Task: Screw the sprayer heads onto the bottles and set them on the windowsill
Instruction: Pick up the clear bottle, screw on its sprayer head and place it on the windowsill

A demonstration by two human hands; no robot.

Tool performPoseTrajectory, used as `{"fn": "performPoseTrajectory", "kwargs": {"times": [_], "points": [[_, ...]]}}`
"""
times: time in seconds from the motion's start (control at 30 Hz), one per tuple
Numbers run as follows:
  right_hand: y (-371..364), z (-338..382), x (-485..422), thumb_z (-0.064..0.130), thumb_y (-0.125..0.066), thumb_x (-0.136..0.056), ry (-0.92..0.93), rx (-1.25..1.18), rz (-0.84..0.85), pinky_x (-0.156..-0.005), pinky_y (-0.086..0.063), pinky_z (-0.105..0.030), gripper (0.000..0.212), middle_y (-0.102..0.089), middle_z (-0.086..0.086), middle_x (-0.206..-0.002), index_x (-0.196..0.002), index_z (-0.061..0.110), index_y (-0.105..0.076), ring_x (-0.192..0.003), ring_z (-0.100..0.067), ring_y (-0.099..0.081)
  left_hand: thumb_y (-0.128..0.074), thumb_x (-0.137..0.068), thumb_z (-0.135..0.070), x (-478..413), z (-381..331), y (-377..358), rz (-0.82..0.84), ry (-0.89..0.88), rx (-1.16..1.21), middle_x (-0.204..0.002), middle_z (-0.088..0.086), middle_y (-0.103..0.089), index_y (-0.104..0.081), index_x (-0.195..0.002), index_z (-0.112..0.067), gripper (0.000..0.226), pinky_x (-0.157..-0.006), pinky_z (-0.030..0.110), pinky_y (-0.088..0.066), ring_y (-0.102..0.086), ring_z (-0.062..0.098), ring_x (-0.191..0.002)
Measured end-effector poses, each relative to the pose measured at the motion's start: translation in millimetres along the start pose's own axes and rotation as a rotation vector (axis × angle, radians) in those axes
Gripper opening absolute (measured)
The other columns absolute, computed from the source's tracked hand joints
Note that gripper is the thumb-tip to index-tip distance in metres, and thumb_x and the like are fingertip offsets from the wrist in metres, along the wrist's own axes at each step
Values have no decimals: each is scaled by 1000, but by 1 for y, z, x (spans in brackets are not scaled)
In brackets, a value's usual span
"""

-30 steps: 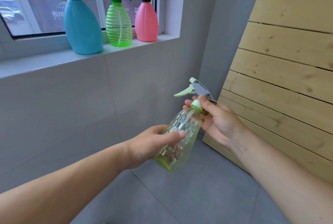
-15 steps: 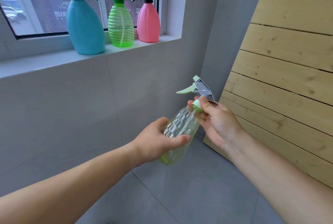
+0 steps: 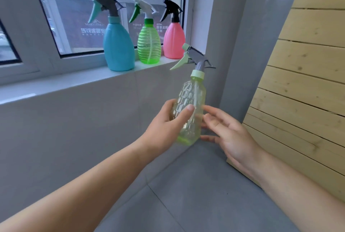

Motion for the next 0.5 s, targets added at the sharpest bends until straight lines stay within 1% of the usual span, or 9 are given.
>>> {"fn": "performPoseTrajectory", "kwargs": {"times": [0.07, 0.1, 0.17, 0.23, 0.33, 0.37, 0.4, 0.47, 0.5], "points": [[-25, 17, -2, 22, -57, -95, 87, 45, 74, -91, -55, -29, 42, -72, 8, -121, -135, 31, -51, -114, -7, -66, -55, -98, -53, 3, -8, 10, -14, -28, 76, -116, -8, -73, -50, -138, -30, 46, -96, 35, -57, -71, 6, -105], [-35, 26, -3, 22, -58, -94, 137, 71, 99, -94, -53, -28, 48, -71, 7, -124, -139, 31, -48, -115, -7, -65, -50, -102, -48, 6, -13, 16, -20, -44, 98, -121, -7, -70, -47, -142, -29, 44, -96, 31, -55, -68, 4, -107], [-51, 43, -9, 28, -64, -90, 228, 158, 101, -102, -50, -34, 57, -67, 6, -129, -143, 34, -45, -121, -7, -61, -45, -106, -38, 12, -24, 32, -40, -90, 82, -131, -5, -65, -42, -147, -29, 42, -99, 26, -49, -63, 2, -114], [-71, 59, -19, 29, -67, -89, 278, 226, 110, -104, -49, -36, 61, -64, 5, -132, -144, 39, -43, -124, -7, -58, -46, -107, -32, 17, -37, 59, -72, -143, 66, -138, -5, -63, -40, -149, -29, 43, -106, 28, -47, -60, 5, -125], [-107, 82, -38, 26, -68, -89, 329, 269, 136, -100, -51, -30, 62, -65, 2, -127, -144, 41, -42, -119, -6, -61, -59, -97, -44, 20, -58, 108, -150, -211, 16, -144, -4, -59, -41, -152, -31, 59, -114, 35, -43, -57, 8, -132], [-120, 91, -45, 26, -68, -89, 344, 266, 141, -99, -51, -28, 62, -65, 3, -122, -143, 43, -42, -116, -6, -62, -62, -92, -48, 21, -66, 124, -187, -222, -18, -144, -2, -59, -43, -151, -32, 64, -114, 34, -44, -58, 8, -130], [-132, 99, -51, 25, -68, -89, 351, 269, 140, -98, -50, -25, 62, -64, 7, -116, -141, 45, -41, -113, -5, -63, -64, -93, -44, 20, -71, 138, -219, -230, -45, -137, 0, -62, -46, -150, -30, 61, -109, 29, -48, -62, 5, -123], [-159, 114, -67, 23, -68, -89, 361, 280, 137, -95, -50, -22, 62, -60, 11, -108, -141, 44, -40, -108, -7, -64, -60, -101, -26, 20, -85, 168, -276, -241, -71, -111, -3, -71, -52, -146, -22, 46, -84, 12, -52, -68, -3, -94], [-169, 118, -75, 23, -68, -89, 362, 289, 132, -96, -51, -26, 62, -59, 8, -108, -142, 41, -42, -107, -11, -64, -59, -102, -21, 19, -89, 180, -302, -241, -75, -102, -5, -71, -54, -144, -20, 42, -75, 9, -51, -68, -5, -83]]}}
Point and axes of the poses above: each hand's wrist, its own x-axis away from the middle knuckle, its own y-axis out of the back of the hand, z = x × y, the point moved 7 cm from there along -x, towards the middle knuckle
